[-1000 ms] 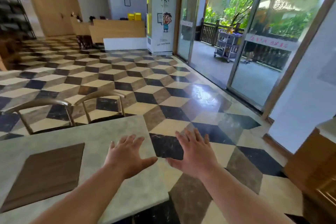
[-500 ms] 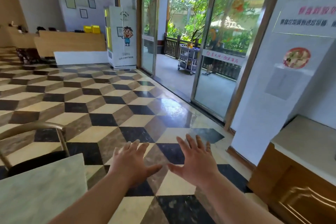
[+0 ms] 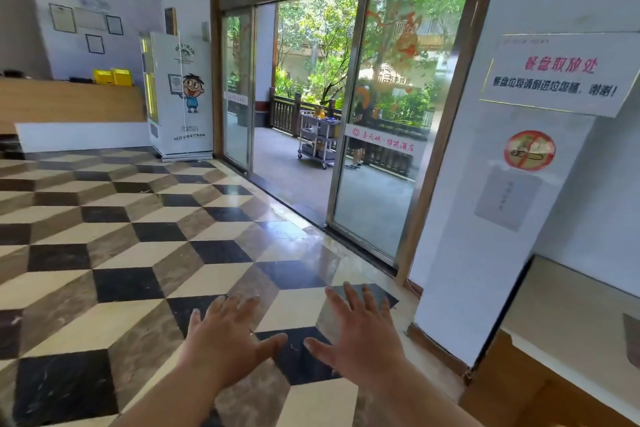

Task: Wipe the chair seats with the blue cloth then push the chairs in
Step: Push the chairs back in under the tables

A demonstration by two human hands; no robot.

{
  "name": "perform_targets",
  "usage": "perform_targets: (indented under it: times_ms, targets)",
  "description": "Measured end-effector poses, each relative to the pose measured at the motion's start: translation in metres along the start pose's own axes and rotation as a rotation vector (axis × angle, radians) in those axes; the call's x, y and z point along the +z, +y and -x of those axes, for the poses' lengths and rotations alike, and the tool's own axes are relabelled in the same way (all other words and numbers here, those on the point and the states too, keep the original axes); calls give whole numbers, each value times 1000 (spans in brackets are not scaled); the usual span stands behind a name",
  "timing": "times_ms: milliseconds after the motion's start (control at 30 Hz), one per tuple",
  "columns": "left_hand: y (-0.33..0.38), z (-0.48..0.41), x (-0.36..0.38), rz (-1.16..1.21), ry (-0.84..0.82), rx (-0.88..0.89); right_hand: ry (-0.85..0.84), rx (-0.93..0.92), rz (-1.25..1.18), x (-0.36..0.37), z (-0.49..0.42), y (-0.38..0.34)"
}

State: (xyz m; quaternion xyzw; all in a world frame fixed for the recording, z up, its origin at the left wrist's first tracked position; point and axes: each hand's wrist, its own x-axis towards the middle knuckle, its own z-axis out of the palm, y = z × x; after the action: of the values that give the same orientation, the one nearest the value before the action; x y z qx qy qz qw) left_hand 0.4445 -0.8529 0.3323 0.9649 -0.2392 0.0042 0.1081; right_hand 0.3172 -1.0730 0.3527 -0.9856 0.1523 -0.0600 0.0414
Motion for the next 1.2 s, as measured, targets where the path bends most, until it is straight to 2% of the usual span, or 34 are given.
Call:
perform_targets:
  times_ms: [267, 533, 700, 833, 1200]
  targets:
    - [-4, -135, 9, -97, 57, -114, 41, -142, 38, 28, -170, 38]
    - [-32, -247, -28, -146, 71, -325, 46, -366, 4, 17, -342, 10]
    - [-83, -296, -38, -193, 14, -439, 31, -473, -10, 40, -433, -46]
    - [-149, -345, -36, -171, 15, -524, 40, -547, -27, 67, -511, -109]
    - [-353, -500, -86, -133, 97, -581, 43, -620, -54, 90, -716, -285]
